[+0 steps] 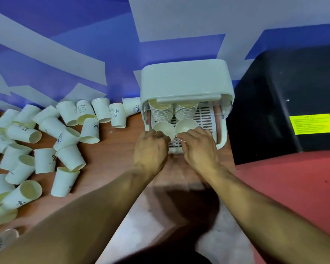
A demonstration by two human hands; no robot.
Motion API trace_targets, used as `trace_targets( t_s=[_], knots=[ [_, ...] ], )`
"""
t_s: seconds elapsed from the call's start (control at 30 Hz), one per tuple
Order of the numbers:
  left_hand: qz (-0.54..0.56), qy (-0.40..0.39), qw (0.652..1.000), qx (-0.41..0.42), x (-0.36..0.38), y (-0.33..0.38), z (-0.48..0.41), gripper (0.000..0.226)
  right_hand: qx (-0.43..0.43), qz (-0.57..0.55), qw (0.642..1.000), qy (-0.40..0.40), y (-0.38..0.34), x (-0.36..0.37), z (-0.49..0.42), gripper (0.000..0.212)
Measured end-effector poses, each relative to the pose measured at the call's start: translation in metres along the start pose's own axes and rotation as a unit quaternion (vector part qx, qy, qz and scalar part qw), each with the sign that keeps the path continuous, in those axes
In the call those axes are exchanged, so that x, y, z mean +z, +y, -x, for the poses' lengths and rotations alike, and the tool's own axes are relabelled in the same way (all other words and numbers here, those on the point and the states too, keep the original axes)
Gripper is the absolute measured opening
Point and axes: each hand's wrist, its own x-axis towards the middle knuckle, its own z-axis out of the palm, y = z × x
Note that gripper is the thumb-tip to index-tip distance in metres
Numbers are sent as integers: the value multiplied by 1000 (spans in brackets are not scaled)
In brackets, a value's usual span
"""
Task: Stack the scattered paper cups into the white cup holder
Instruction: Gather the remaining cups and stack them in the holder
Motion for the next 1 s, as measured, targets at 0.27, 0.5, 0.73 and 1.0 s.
trace_targets(
  t_s=[0.27,0.5,0.73,1.0],
  knots=[
    [22,-28,999,9,25,-5,-10,8,23,-14,997,-68,12,23,-1,23],
    [74,-43,996,-4,37,-8,-12,9,60,-17,992,-112,13,34,0,12],
    [120,-50,991,-17,35,-11,-5,23,79,-15,991,-105,1,32,-3,18],
    [119,-36,992,-29,16,-14,9,26,89,18,993,-81,-14,21,-3,24]
  ],
)
